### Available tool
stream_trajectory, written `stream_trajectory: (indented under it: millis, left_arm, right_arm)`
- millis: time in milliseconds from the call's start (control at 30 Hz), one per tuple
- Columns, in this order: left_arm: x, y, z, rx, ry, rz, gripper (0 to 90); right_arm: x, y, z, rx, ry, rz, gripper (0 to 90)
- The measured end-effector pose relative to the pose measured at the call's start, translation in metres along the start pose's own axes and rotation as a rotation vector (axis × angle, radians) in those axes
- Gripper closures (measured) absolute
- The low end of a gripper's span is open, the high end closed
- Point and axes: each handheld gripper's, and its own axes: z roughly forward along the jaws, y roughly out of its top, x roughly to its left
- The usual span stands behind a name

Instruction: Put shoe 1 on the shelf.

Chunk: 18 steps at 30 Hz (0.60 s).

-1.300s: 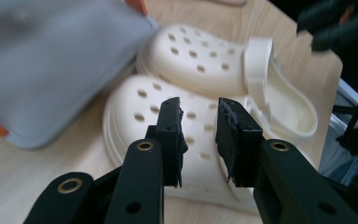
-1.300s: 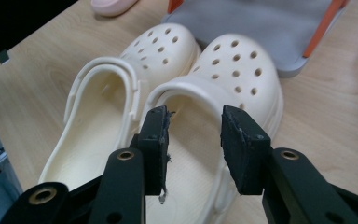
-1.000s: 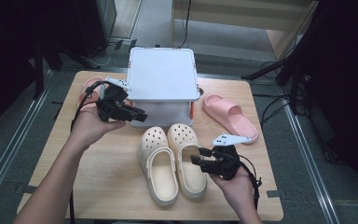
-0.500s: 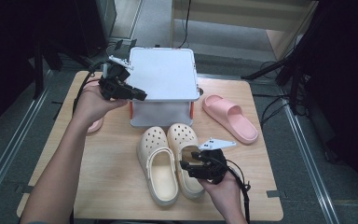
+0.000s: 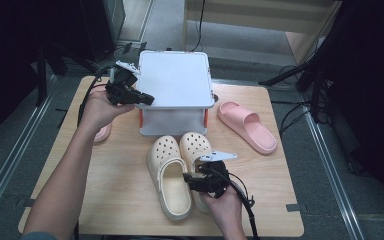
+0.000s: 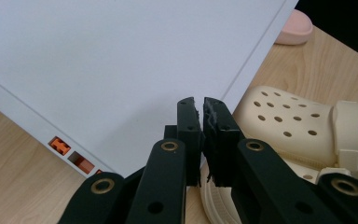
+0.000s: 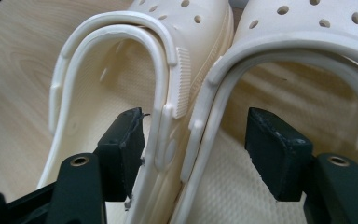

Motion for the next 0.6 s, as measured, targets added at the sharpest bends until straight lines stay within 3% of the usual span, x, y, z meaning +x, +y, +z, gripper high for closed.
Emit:
stream_trajectory:
  millis: [200,367,500,600]
  left_arm:
    - [0.0,-0.003,0.001,-0.019,-0.018,-0.013,85.0]
    - [-0.001,-0.005,0.001,-0.03,-0.024,-0.022,84.8]
    - [-0.002,-0.005,0.001,-0.03,-0.014,-0.019,84.8]
    - [-0.002,-0.006,0.001,-0.037,-0.016,-0.02,84.7]
  right_arm:
    - [0.005,0.002,0.018,0.007,-0.009,0.019,37.0]
    - [0.008,0.006,0.031,0.012,-0.051,0.066,50.5]
    - [0.008,0.009,0.033,0.019,-0.063,0.058,58.2]
    - [0.009,0.01,0.031,0.019,-0.096,0.026,64.1]
